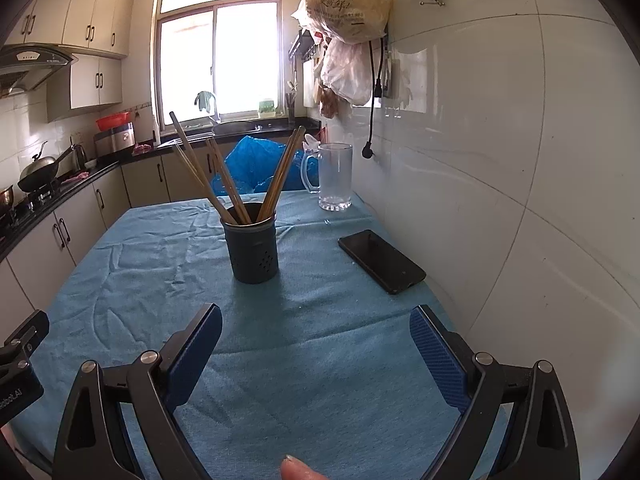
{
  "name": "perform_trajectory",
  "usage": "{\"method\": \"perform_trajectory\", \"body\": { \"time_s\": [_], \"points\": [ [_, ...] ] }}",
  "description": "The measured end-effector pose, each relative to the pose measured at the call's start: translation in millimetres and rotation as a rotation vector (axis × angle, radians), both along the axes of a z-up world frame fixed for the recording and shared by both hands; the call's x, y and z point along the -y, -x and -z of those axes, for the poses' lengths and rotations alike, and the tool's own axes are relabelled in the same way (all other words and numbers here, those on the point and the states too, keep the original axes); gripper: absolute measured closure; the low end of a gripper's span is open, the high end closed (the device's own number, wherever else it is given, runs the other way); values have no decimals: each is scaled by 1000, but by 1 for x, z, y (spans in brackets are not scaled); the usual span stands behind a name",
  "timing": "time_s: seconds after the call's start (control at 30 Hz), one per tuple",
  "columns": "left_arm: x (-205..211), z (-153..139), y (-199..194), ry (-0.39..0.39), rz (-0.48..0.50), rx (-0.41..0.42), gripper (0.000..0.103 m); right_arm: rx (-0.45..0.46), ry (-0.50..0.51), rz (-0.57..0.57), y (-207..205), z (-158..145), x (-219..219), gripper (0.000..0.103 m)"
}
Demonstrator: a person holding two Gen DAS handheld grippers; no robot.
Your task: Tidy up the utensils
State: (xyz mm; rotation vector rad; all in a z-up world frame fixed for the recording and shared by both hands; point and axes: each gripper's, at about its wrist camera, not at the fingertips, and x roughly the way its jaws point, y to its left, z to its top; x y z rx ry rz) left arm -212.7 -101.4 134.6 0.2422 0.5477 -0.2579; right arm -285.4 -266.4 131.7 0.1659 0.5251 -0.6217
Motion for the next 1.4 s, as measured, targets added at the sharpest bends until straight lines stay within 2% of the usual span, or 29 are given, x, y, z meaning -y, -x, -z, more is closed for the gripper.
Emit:
{"method": "perform_trajectory", "body": {
  "time_s": [0.4,1.4],
  "points": [
    [2,11,-7,-25,3,-26,0,-38,-8,-15,-9,8,0,6],
    [3,19,-14,-21,3,-54,0,-80,-27,-26,-19,19,-2,6]
  ]
}}
